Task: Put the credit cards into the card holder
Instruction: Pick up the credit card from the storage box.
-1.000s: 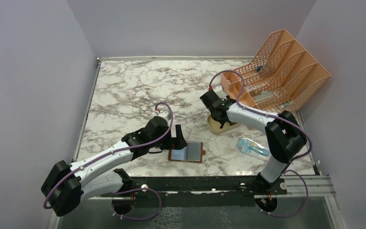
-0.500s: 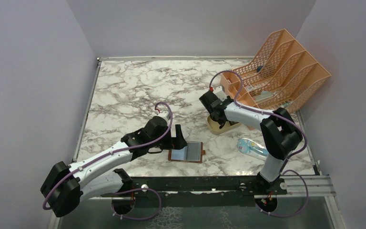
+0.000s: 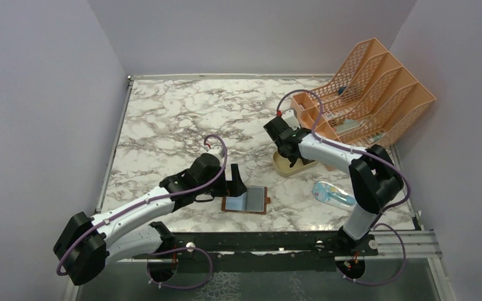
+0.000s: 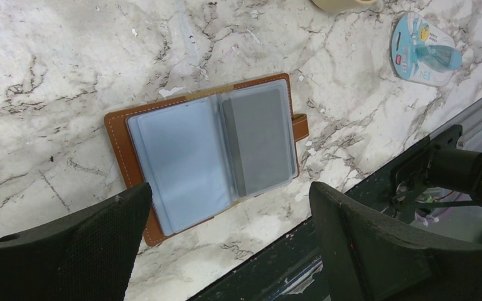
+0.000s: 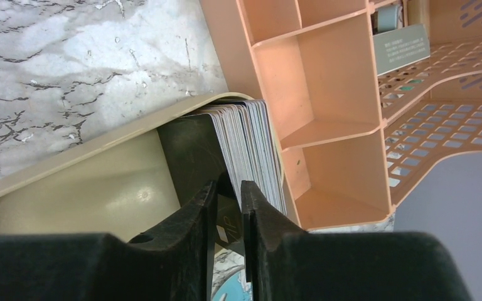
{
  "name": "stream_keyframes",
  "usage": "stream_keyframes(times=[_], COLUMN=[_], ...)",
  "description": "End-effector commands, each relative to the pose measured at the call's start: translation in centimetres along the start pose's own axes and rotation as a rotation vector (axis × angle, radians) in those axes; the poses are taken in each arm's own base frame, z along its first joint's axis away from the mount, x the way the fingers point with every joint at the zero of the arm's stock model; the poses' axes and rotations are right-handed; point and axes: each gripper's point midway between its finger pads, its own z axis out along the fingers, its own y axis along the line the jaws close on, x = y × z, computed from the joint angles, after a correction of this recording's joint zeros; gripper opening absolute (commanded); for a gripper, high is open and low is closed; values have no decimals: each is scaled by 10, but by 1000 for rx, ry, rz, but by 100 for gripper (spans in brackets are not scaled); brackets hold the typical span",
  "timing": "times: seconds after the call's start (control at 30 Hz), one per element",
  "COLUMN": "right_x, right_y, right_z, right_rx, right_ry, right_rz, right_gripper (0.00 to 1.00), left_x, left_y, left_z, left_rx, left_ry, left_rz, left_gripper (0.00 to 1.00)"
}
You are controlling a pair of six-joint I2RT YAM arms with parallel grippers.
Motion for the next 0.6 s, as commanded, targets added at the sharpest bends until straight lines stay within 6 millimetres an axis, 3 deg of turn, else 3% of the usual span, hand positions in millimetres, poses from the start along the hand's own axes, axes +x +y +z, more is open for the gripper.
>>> stream_keyframes(times=[0.0, 0.17, 0.27, 0.57], right_x=[-12, -16, -16, -19], right_y=[-12, -6, 3, 9], right_z=[-7, -14, -21, -62], right_rx=[9, -58, -143, -373], right_ry=[-36, -42, -38, -61], right_rz=[32, 40, 34, 118], right_gripper=[17, 7, 1, 1], left_x=[1, 5, 8, 13], left_y=[-2, 6, 16, 40], left_z=[1, 5, 8, 14], left_rx=[24, -14, -58, -165], left_ry=[-2, 4, 10, 30], left_rz=[-10, -19, -38, -73], left_gripper=[99, 94, 86, 60])
